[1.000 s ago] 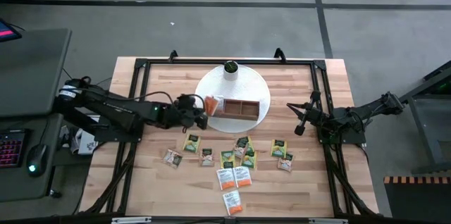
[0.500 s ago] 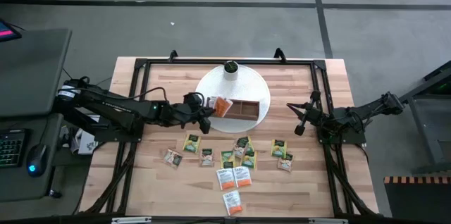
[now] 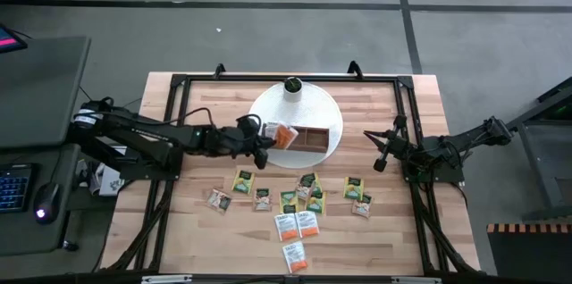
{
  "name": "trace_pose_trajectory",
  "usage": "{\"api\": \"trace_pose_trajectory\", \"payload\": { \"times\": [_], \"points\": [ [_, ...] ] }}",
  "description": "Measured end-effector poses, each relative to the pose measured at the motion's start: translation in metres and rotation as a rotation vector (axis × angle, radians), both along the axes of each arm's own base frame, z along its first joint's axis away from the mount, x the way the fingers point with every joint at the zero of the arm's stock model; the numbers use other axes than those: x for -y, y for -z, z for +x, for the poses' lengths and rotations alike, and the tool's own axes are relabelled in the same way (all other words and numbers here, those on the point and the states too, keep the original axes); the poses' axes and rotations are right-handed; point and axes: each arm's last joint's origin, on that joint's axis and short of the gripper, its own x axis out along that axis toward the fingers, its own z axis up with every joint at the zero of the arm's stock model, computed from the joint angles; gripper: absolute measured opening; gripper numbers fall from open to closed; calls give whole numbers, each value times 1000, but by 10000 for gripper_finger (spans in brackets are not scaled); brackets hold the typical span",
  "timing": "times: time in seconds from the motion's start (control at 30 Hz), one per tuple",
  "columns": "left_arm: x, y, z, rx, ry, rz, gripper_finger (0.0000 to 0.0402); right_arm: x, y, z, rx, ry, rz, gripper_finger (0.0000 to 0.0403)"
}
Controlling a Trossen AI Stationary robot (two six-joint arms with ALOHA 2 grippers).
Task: Pick & Place Tea
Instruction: Put the white tea bag into the left section of the wooden organizer
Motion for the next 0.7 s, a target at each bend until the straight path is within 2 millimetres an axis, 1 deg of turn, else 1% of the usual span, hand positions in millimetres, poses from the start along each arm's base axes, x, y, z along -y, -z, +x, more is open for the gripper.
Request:
{"api": "trace_pose_trajectory", "payload": {
  "times": [0.1,0.17,0.37,0.53,0.7],
  "points": [
    [-11,0,1,-6,70,-24,0,0,0,0,2,5,1,12],
    [-19,-2,3,10,156,-26,0,1,0,0,5,27,2,12],
    [-46,-12,3,134,437,-61,0,3,-1,-1,11,99,6,12],
    [-63,-19,-1,222,626,-115,0,3,-1,-1,10,106,4,12],
    [-72,-10,2,218,746,-182,0,3,-1,-1,11,105,4,12]
  ]
}}
